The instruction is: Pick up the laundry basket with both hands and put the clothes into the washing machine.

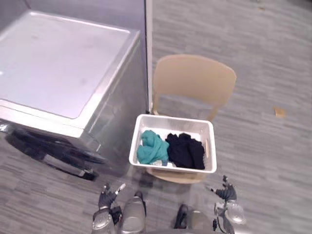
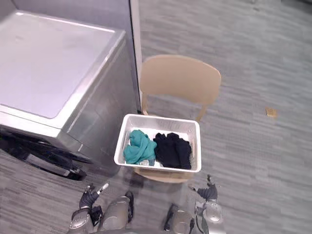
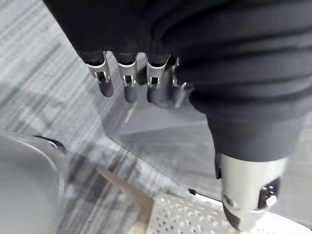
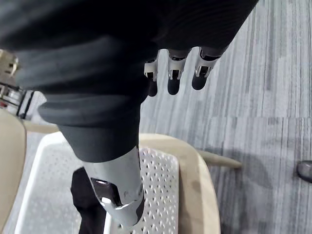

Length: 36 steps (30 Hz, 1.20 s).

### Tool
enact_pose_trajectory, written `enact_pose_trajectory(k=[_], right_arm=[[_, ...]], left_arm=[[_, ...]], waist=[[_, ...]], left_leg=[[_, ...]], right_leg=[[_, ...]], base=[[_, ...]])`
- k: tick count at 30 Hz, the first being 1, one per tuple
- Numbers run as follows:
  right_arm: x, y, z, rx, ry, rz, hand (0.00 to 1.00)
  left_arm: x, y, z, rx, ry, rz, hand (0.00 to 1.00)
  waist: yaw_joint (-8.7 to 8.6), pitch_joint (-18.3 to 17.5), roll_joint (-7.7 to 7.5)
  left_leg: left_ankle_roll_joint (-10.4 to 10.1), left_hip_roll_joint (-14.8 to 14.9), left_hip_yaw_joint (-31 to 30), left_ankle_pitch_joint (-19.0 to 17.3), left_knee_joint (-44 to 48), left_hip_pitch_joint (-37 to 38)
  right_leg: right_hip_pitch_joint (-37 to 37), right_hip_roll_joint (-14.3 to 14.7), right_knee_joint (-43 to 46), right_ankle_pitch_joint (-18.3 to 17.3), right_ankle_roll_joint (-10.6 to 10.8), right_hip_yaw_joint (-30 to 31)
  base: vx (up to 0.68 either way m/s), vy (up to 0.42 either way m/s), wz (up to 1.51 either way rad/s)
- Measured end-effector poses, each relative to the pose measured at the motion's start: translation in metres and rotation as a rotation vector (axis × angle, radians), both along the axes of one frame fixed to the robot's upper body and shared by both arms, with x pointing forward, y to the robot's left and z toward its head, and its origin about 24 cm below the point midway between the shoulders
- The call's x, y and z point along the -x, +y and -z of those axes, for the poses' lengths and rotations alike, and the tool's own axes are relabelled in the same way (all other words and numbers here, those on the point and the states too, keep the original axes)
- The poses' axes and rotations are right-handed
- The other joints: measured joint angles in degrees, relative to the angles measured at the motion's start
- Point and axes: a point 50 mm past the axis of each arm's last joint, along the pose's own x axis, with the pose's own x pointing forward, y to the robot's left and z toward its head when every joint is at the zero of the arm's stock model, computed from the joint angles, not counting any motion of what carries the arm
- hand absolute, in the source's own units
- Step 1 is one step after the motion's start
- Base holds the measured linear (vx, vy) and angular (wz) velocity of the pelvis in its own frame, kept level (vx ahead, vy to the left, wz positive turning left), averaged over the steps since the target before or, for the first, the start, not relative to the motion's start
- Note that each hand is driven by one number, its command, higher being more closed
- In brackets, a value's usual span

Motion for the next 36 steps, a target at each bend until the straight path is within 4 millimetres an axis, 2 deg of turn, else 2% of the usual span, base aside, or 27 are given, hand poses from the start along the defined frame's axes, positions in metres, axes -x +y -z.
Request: enact_pose_trajectory(k=[1,2,3,4,5,7,8,9,10,11,13,15,16,17,18,19,20,21,22,24,26,27,28,31,33,34,36], right_arm=[[0.002,-0.001,0.003,-0.003,0.016,0.011,0.00],[0.004,-0.002,0.004,-0.004,0.024,0.019,0.00],[0.005,-0.001,0.008,-0.012,0.043,0.027,0.00],[0.004,-0.001,0.011,-0.017,0.061,0.027,0.00],[0.005,-0.002,0.012,-0.017,0.070,0.032,0.00],[0.015,-0.013,0.017,0.006,0.118,0.063,0.00],[0.016,-0.017,0.018,0.015,0.134,0.064,0.00],[0.015,-0.013,0.023,-0.004,0.170,0.064,0.00],[0.010,-0.008,0.024,-0.021,0.174,0.058,0.00],[0.003,-0.006,0.023,-0.024,0.159,0.053,0.00],[-0.004,-0.008,0.020,-0.022,0.139,0.057,0.00],[-0.007,-0.008,0.020,-0.022,0.146,0.052,0.00],[-0.009,-0.007,0.020,-0.021,0.144,0.040,0.00],[-0.014,-0.003,0.018,-0.017,0.137,0.011,0.00],[-0.016,0.001,0.018,-0.018,0.135,-0.014,0.00],[-0.019,0.009,0.018,-0.028,0.134,-0.065,0.00],[-0.020,0.016,0.019,-0.036,0.135,-0.101,0.00],[-0.021,0.018,0.019,-0.036,0.133,-0.113,0.00],[-0.025,0.020,0.016,-0.030,0.118,-0.134,0.00],[-0.038,0.021,0.006,-0.005,0.056,-0.167,0.00],[-0.052,0.028,-0.006,0.011,-0.016,-0.240,0.00],[-0.056,0.037,-0.012,0.012,-0.053,-0.288,0.00],[-0.058,0.046,-0.015,0.000,-0.075,-0.331,0.00],[-0.070,0.067,-0.029,-0.028,-0.156,-0.409,0.00],[-0.079,0.072,-0.040,-0.026,-0.214,-0.434,0.00],[-0.086,0.073,-0.046,-0.021,-0.245,-0.440,0.00],[-0.101,0.075,-0.058,-0.009,-0.297,-0.455,0.00]], left_arm=[[-0.002,-0.001,0.000,-0.002,0.002,0.006,0.00],[-0.004,-0.002,0.000,0.001,-0.004,-0.002,0.00],[-0.007,-0.001,0.000,0.001,-0.007,-0.024,0.00],[-0.006,-0.001,0.003,0.004,0.014,-0.023,0.00],[-0.005,-0.002,0.005,0.004,0.026,-0.022,0.00],[-0.004,-0.005,0.010,0.000,0.065,-0.010,0.00],[-0.007,-0.005,0.010,-0.003,0.064,-0.005,0.00],[-0.014,0.000,0.008,-0.024,0.055,0.015,0.00],[-0.018,0.007,0.006,-0.060,0.059,0.046,0.00],[-0.023,0.014,0.004,-0.087,0.059,0.065,0.00],[-0.023,0.015,0.005,-0.103,0.069,0.094,0.00],[-0.011,0.019,0.010,-0.124,0.120,0.114,0.00],[-0.004,0.019,0.013,-0.125,0.141,0.117,0.00],[0.003,0.019,0.015,-0.122,0.158,0.117,0.00],[0.007,0.019,0.016,-0.121,0.167,0.119,0.00],[0.011,0.019,0.017,-0.121,0.178,0.118,0.00],[0.014,0.021,0.017,-0.128,0.185,0.125,0.00],[0.014,0.022,0.017,-0.133,0.187,0.130,0.00],[0.012,0.022,0.016,-0.136,0.179,0.136,0.00],[0.008,0.015,0.015,-0.122,0.160,0.141,0.00],[0.017,0.011,0.018,-0.111,0.177,0.131,0.00],[0.020,0.010,0.019,-0.105,0.184,0.128,0.00],[0.019,0.009,0.018,-0.105,0.173,0.128,0.00],[0.017,0.010,0.017,-0.108,0.158,0.124,0.00],[0.018,0.009,0.017,-0.107,0.161,0.126,0.00],[0.018,0.008,0.017,-0.106,0.161,0.129,0.00],[0.018,0.009,0.017,-0.108,0.157,0.133,0.00]], waist=[[-0.21,-0.6,0.29],[-0.10,-0.8,0.26],[0.26,-1.4,-0.62],[-0.14,-1.6,-0.29],[-0.26,-1.6,-0.29],[-0.71,-2.4,1.03],[-0.97,-2.8,1.32],[-1.84,-3.1,0.02],[-2.02,-3.8,-1.20],[-2.15,-4.0,-1.56],[-2.20,-3.9,-1.17],[-1.95,-3.7,-1.12],[-1.88,-2.9,-0.94],[-2.50,-1.9,-0.52],[-3.10,-1.5,-0.02],[-3.46,-1.1,-0.68],[-3.48,-1.0,-1.22],[-3.46,-0.9,-1.44],[-3.55,-0.6,-1.52],[-4.71,-0.3,-0.78],[-3.53,-0.1,0.93],[-3.46,-0.1,1.53],[-3.32,-0.4,1.92],[-2.84,-0.4,1.32],[-2.07,-0.4,1.38],[-1.38,-0.5,1.27],[-1.26,-0.4,1.33]], left_leg=[[0.1,-0.3,1.3,1.4,-1.5,-1.2],[0.9,0.5,3.7,0.9,-2.8,-1.4],[0.9,3.3,10.9,0.6,-1.4,-2.8],[2.0,7.1,18.3,-0.1,1.9,-3.1],[2.6,8.9,21.2,-0.4,3.1,-2.9],[3.7,16.3,28.7,1.5,3.3,0.3],[3.3,14.9,29.1,1.8,3.2,0.0],[3.0,12.2,29.0,2.5,0.4,0.0],[0.8,9.4,27.9,3.9,-4.0,0.0],[0.8,6.9,26.9,5.6,-7.9,0.0],[1.5,4.9,26.0,7.9,-11.9,1.0],[1.6,3.5,25.4,7.9,-12.4,2.5],[2.3,2.4,24.9,7.4,-12.7,3.8],[2.4,2.1,24.1,6.2,-13.8,5.2],[2.4,2.0,23.7,6.1,-14.6,5.4],[2.4,1.1,22.3,6.1,-16.6,6.2],[2.0,0.1,20.8,6.4,-18.5,6.6],[2.0,-0.5,20.1,6.4,-19.1,6.6],[1.4,-1.8,17.8,6.8,-19.8,6.0],[0.5,-3.1,14.0,7.7,-20.1,4.9],[0.4,-3.3,10.5,7.4,-14.7,4.0],[1.9,-3.4,8.4,7.2,-15.2,3.9],[1.9,-3.7,6.9,7.3,-16.3,4.0],[1.2,-4.1,4.6,7.7,-18.5,3.7],[0.8,-4.8,3.6,8.5,-18.6,3.7],[1.1,-5.2,3.0,9.0,-18.5,4.1],[2.3,-5.7,1.7,9.8,-18.6,4.0]], right_leg=[[-0.3,-1.5,0.3,0.1,-0.1,-2.3],[-0.8,-2.2,0.7,0.2,-0.3,-3.7],[-1.8,-3.7,0.6,0.9,-0.7,-6.3],[-1.7,-5.0,0.8,1.7,-0.7,-8.2],[-1.4,-5.9,1.0,2.1,-0.5,-9.0],[0.0,-8.0,2.4,3.0,0.8,-11.5],[0.0,-8.4,2.5,3.4,1.3,-11.9],[-0.2,-9.2,0.3,4.4,1.2,-11.6],[0.5,-8.8,-4.1,5.5,1.1,-11.4],[1.1,-8.9,-7.2,8.7,2.5,-12.0],[1.2,-9.3,-8.1,11.8,2.0,-11.8],[0.9,-11.6,-3.7,12.0,1.7,-10.1],[-0.2,-13.2,1.4,11.8,0.2,-7.8],[-3.3,-13.3,8.0,9.8,-5.2,-1.4],[-4.8,-12.1,9.6,7.9,-4.9,2.7],[-6.8,-8.1,10.8,5.0,-3.0,8.8],[-7.9,-3.9,9.5,3.0,-2.5,11.2],[-8.0,-2.0,8.1,1.7,-2.7,11.9],[-8.0,1.5,4.7,-1.2,-2.8,14.8],[-8.1,2.3,3.3,-2.5,-3.7,16.1],[-8.2,2.4,3.4,-2.5,-3.6,15.0],[-7.9,3.1,3.5,-2.5,-3.3,13.8],[-7.5,3.0,2.5,-2.6,-3.2,12.8],[-6.0,3.1,-0.3,-2.4,-2.9,10.2],[-5.2,3.0,-0.5,-2.3,-2.8,10.2],[-4.7,3.0,-0.5,-1.8,-2.3,10.0],[-4.1,2.9,-0.6,-1.6,-2.0,9.6]], base=[[-0.05,0.013,0.97],[-0.05,0.031,0.87],[-0.01,0.070,0.73],[0.02,0.086,0.71],[0.04,0.159,0.76],[0.03,0.238,0.81],[0.04,0.282,0.88],[0.01,0.257,0.84],[0.01,0.296,0.90],[-0.01,0.214,0.61],[-0.04,0.186,0.37],[-0.07,0.166,0.19],[-0.10,0.147,0.24],[-0.12,0.103,0.30],[-0.15,0.026,0.47],[-0.14,-0.059,0.64],[-0.12,-0.081,0.69],[-0.11,-0.125,0.82],[-0.08,-0.116,0.87],[-0.03,-0.036,0.85],[0.05,0.021,0.25],[0.12,-0.007,0.49],[0.15,-0.008,0.62],[0.11,-0.018,0.60],[0.15,-0.028,0.44],[0.18,-0.041,0.38],[0.20,-0.062,0.40]])
